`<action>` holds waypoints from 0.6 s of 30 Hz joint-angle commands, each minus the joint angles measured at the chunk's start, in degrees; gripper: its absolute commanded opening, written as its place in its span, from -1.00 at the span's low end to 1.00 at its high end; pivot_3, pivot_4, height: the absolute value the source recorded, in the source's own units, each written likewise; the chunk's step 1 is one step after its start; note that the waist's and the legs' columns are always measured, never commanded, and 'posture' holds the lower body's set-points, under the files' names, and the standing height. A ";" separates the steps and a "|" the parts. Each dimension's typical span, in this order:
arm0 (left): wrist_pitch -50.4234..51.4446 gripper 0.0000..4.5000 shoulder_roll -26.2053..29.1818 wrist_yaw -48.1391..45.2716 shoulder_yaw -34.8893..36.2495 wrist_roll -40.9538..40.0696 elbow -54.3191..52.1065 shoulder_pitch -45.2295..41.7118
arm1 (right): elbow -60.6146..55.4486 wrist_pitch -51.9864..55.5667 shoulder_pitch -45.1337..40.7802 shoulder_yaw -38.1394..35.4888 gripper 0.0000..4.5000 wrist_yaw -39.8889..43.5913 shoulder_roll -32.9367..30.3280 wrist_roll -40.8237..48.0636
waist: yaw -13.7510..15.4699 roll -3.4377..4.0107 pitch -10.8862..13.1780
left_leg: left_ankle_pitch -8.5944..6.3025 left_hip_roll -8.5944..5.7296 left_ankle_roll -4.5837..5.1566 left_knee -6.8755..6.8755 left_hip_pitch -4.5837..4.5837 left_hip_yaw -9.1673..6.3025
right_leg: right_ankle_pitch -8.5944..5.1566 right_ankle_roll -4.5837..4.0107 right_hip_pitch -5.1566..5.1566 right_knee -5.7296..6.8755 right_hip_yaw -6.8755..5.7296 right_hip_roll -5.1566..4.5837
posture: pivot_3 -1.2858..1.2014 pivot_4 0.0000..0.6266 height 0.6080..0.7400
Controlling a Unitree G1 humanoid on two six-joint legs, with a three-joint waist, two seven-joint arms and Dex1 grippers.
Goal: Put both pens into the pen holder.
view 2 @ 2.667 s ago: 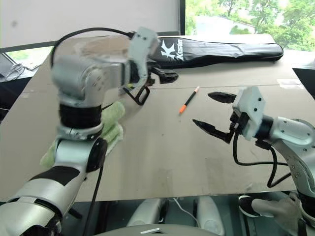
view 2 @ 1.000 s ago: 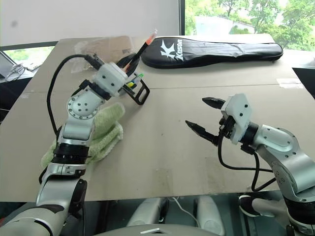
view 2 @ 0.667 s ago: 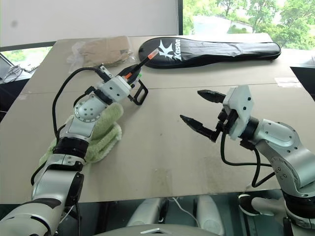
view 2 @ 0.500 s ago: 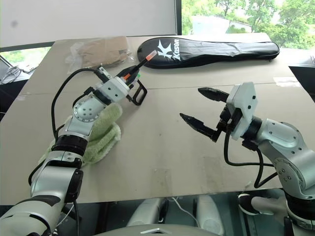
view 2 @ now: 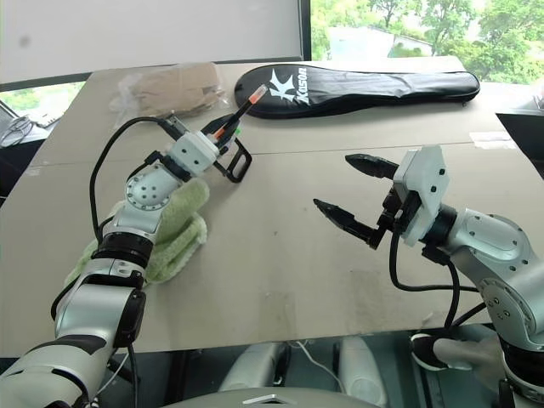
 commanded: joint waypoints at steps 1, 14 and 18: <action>0.97 -0.30 1.65 0.01 1.82 -1.75 -3.98 1.21 | -0.97 -1.17 -0.46 -1.82 1.00 0.42 -0.71 0.39 | -0.36 0.00 0.00 | 0.00 0.00 0.00 0.00 0.00 0.00 | 0.00 0.00 0.00 0.00 0.00 0.00 | 0.03 -0.52 1.00; 26.92 0.92 -0.07 -7.90 3.03 -23.02 -40.14 13.61 | 1.11 -1.92 0.10 -0.93 1.00 1.03 -1.41 -1.89 | -0.40 0.01 -0.02 | 0.00 0.03 0.00 0.00 -0.01 0.03 | 0.00 0.00 -0.06 0.09 0.26 -0.04 | 0.03 -0.52 1.00; 45.95 0.92 -1.35 -1.67 3.43 -22.55 -48.96 14.68 | 1.52 -2.08 0.39 -0.53 1.00 1.42 -1.17 -2.44 | -0.22 0.00 -0.02 | 0.01 0.06 -0.01 0.02 0.05 0.01 | 0.00 -0.01 -0.06 0.19 0.33 0.03 | 0.03 -0.52 1.00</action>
